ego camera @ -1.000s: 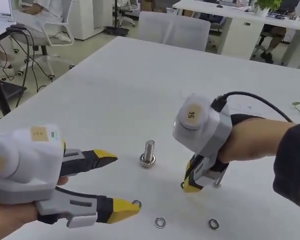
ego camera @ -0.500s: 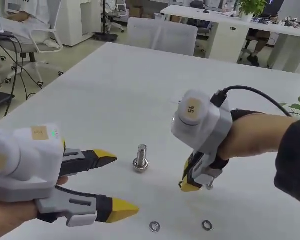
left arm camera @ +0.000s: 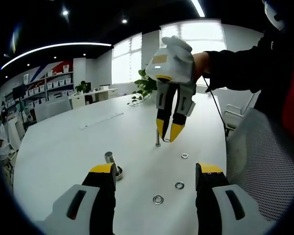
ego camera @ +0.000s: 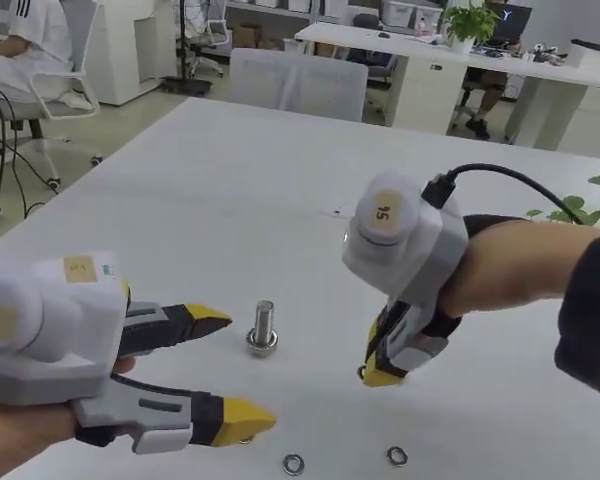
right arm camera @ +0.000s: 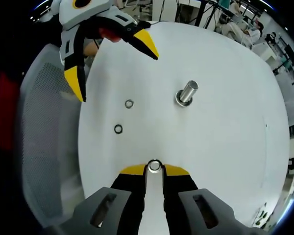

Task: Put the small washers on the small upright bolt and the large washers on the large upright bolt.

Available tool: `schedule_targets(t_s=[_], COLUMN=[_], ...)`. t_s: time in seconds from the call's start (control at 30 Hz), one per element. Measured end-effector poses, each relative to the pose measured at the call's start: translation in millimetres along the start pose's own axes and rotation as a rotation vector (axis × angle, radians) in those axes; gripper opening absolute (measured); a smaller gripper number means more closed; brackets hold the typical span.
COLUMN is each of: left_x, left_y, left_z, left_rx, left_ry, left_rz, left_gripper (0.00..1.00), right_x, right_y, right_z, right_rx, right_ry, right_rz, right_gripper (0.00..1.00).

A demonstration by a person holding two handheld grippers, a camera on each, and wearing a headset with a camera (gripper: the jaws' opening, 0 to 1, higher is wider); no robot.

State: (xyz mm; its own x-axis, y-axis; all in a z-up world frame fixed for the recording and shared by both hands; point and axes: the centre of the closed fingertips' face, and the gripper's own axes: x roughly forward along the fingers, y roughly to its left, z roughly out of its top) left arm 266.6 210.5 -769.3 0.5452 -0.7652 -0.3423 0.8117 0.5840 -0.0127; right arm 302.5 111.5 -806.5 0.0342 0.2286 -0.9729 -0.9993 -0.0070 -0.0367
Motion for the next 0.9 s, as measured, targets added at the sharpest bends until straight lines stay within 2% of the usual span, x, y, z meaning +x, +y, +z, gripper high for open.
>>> schedule_targets(t_s=[0.2,0.5,0.9], left_x=[6.4,17.2,22.9], left_y=[-2.6,-8.5,-12.3], left_z=[6.4,9.9,6.1], left_rx=[0.011,0.021,0.022], left_ry=[-0.007,-0.006,0.009], left_rz=[-0.020,-0.052,-0.070], left_gripper=[0.65,0.65,0.65], right_x=[-9.7,-24.8,-42.0], right_y=[-0.4,-1.0,-6.5], right_z=[-3.7,-16.1,-37.4], right_rx=[0.014,0.028,0.059], right_ry=[-0.013,-0.019,-0.016], right_rz=[-0.008,-0.035,-0.070], right_gripper=[0.13,0.13,0.13])
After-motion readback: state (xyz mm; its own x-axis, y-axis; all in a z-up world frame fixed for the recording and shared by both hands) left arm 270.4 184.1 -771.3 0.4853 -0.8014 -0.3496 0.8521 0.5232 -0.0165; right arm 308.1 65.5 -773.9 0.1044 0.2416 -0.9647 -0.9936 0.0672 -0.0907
